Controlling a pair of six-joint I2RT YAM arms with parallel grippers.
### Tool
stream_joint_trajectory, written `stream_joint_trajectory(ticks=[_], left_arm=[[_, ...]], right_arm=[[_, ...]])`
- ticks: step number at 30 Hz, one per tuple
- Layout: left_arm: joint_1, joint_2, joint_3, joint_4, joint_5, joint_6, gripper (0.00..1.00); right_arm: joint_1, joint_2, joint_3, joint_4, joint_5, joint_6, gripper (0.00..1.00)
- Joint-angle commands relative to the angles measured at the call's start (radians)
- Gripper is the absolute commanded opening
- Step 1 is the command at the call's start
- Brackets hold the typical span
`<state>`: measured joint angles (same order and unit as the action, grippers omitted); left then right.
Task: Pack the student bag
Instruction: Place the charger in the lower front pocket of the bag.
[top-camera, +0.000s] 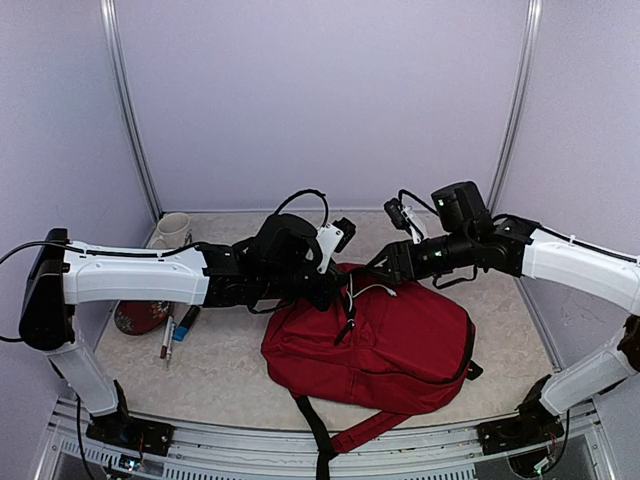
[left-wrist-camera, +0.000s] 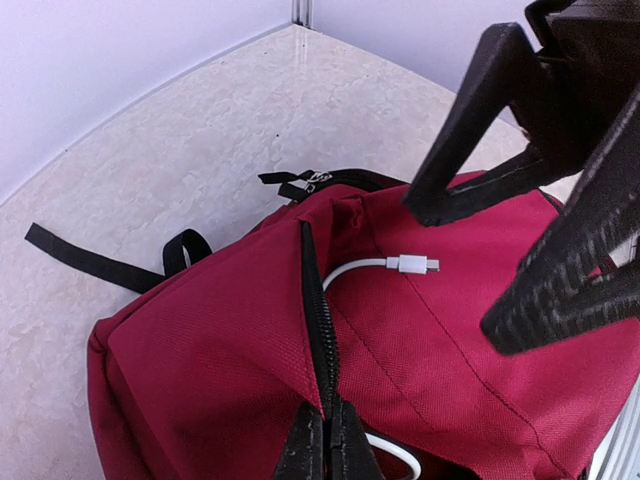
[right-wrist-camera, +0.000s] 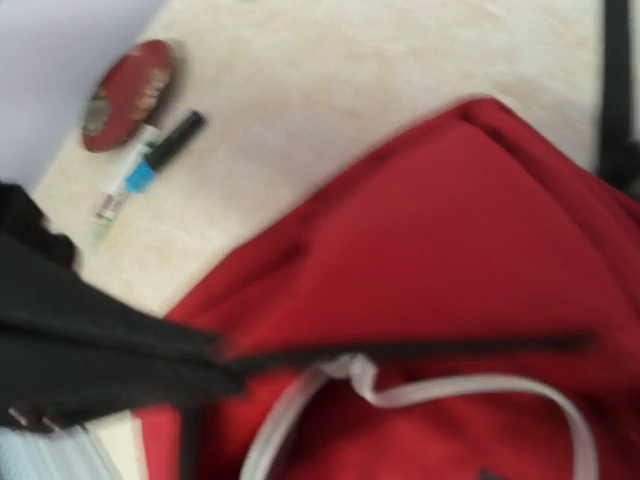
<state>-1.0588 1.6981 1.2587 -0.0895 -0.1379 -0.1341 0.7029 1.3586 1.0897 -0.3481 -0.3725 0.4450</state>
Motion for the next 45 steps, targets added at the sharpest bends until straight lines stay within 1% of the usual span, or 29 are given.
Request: stream_joint_trajectory(ticks=[1,2,3,4,6,8,9,12,14,17,22,27,30,32,34,36,41,45], left_arm=[[0.014,-0.029,-0.013,0.040,-0.010,-0.005,0.00],[0.014,-0.030,-0.013,0.041,-0.006,-0.005,0.00],[0.014,-0.030,-0.012,0.042,-0.003,-0.005,0.00],[0.014,-0.030,-0.010,0.042,-0.001,-0.004,0.00],[0.014,-0.029,-0.008,0.040,0.002,-0.004,0.00],[0.014,-0.029,-0.007,0.036,0.003,-0.004,0.00],[0.013,-0.029,-0.006,0.033,0.003,-0.004,0.00],[0.013,-0.034,-0.007,0.033,0.008,0.000,0.00],[0.013,-0.036,-0.008,0.035,0.005,0.003,0.00],[0.013,-0.033,-0.008,0.036,0.005,0.003,0.00],[0.010,-0.023,-0.001,0.033,0.021,0.010,0.00],[0.006,-0.023,-0.006,0.042,0.021,0.022,0.00],[0.009,-0.024,-0.003,0.047,0.018,0.033,0.00],[0.010,-0.028,-0.001,0.059,0.025,0.041,0.00],[0.011,-0.029,-0.002,0.077,0.033,0.051,0.00],[0.013,-0.027,0.003,0.089,0.039,0.060,0.00],[0.019,-0.032,0.007,0.109,0.071,0.069,0.00],[0.023,-0.039,0.001,0.106,0.081,0.073,0.00]], right_arm=[[-0.024,-0.036,-0.005,-0.220,0.215,-0.043,0.55],[-0.026,-0.026,-0.020,-0.241,0.246,-0.047,0.51],[-0.027,-0.015,-0.036,-0.237,0.237,-0.056,0.51],[-0.026,-0.007,-0.051,-0.214,0.199,-0.067,0.53],[-0.026,0.001,-0.082,-0.132,0.116,-0.080,0.62],[-0.029,0.010,-0.094,-0.089,0.141,-0.083,0.66],[-0.031,0.022,-0.090,-0.087,0.166,-0.087,0.63],[-0.037,0.066,-0.081,-0.079,0.163,-0.105,0.41],[-0.037,0.093,-0.084,-0.065,0.142,-0.109,0.35],[-0.037,0.105,-0.095,-0.044,0.158,-0.097,0.26],[-0.036,0.088,-0.123,0.005,0.159,-0.082,0.00],[-0.003,0.069,-0.100,0.032,0.159,-0.077,0.00],[0.044,0.067,-0.070,0.082,0.106,-0.080,0.00],[0.054,0.080,-0.057,0.138,0.042,-0.074,0.00],[0.055,0.109,-0.067,0.234,-0.031,-0.045,0.00],[0.054,0.159,-0.063,0.301,-0.066,-0.030,0.00],[0.052,0.311,0.012,0.333,-0.033,-0.021,0.00],[0.050,0.375,0.033,0.332,0.062,-0.003,0.00]])
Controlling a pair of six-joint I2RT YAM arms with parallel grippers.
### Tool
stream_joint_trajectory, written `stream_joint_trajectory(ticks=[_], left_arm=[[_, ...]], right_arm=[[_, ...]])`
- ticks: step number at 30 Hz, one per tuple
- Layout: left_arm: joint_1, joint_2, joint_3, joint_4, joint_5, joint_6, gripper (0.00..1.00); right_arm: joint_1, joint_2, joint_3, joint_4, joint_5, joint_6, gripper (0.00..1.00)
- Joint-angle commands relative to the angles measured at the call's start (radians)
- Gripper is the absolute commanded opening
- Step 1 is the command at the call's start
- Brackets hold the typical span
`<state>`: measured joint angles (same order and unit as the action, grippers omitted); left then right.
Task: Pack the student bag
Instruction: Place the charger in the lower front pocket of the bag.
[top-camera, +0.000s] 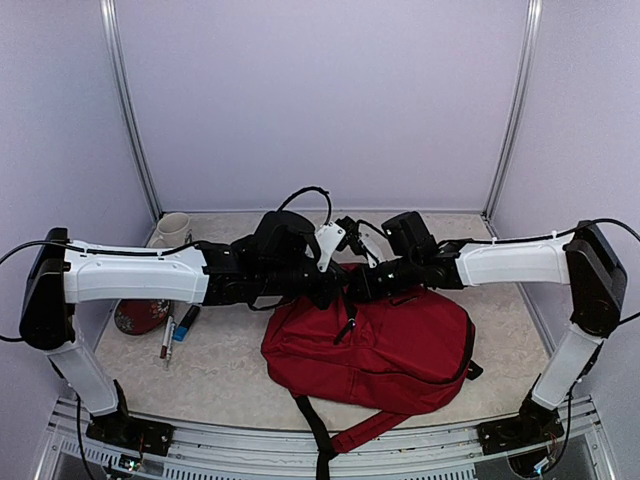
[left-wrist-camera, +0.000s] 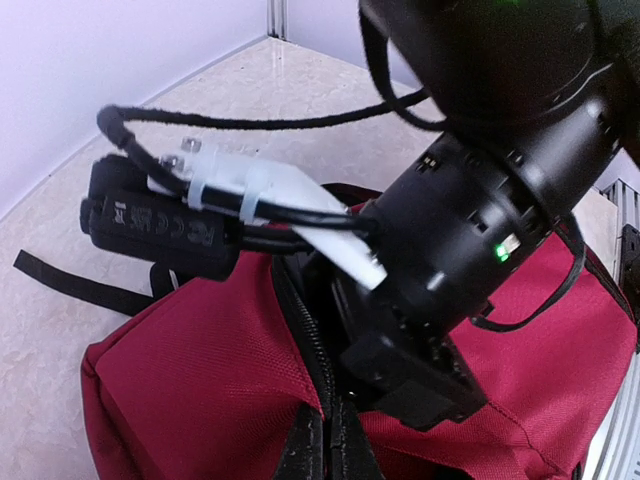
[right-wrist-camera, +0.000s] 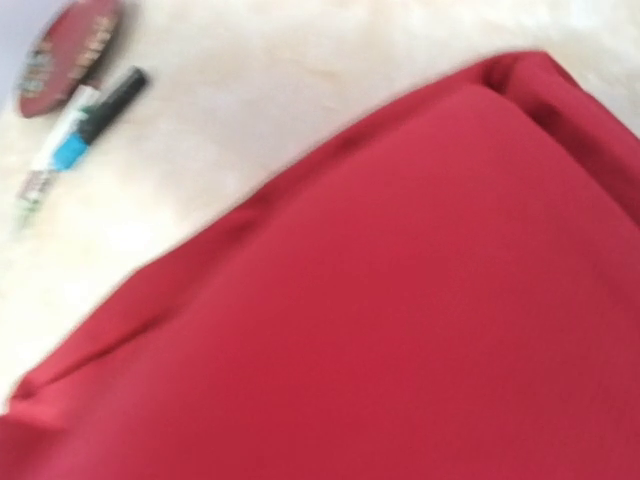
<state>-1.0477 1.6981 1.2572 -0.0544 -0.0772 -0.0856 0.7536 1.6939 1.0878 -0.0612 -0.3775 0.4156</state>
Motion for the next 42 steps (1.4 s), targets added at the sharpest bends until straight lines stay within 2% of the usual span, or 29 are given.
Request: stream_joint_trajectory(ticks=[1,4,7,12,17,20,26,28,32,33,38,42], left_arm=[[0.014,-0.043,-0.004,0.070,0.023,0.021,0.00],[0.025,-0.058,-0.028,0.074,0.026,0.010,0.00],[0.037,-0.061,-0.045,0.075,0.030,0.001,0.00],[0.044,-0.050,-0.052,0.073,0.036,-0.005,0.00],[0.046,-0.035,-0.052,0.066,0.042,-0.016,0.00],[0.046,-0.027,-0.054,0.064,0.043,-0.017,0.00],[0.046,-0.002,-0.038,0.057,0.058,-0.020,0.00],[0.046,0.008,-0.026,0.055,0.062,-0.020,0.00],[0.046,0.022,-0.011,0.049,0.072,-0.022,0.00],[0.046,0.025,-0.008,0.048,0.074,-0.022,0.00],[0.046,0.031,-0.001,0.048,0.077,-0.022,0.00],[0.046,0.035,0.006,0.046,0.071,-0.019,0.00]], right_arm=[[-0.003,0.045,0.030,0.043,0.078,0.030,0.02],[-0.005,0.017,0.009,0.035,0.077,0.028,0.26],[-0.005,-0.057,-0.014,0.013,0.049,0.008,0.46],[-0.005,-0.225,-0.009,-0.095,0.006,-0.046,0.63],[-0.012,-0.353,0.020,-0.273,0.071,-0.092,0.71],[-0.022,-0.404,0.015,-0.346,0.096,-0.100,0.71],[-0.041,-0.466,-0.018,-0.374,0.114,-0.091,0.70],[-0.043,-0.462,-0.031,-0.370,0.133,-0.080,0.64],[-0.042,-0.405,-0.080,-0.358,0.223,-0.030,0.37],[-0.042,-0.382,-0.093,-0.345,0.223,-0.023,0.34],[-0.039,-0.303,-0.129,-0.206,0.197,0.002,0.22],[-0.037,-0.228,-0.142,-0.128,0.191,0.011,0.19]])
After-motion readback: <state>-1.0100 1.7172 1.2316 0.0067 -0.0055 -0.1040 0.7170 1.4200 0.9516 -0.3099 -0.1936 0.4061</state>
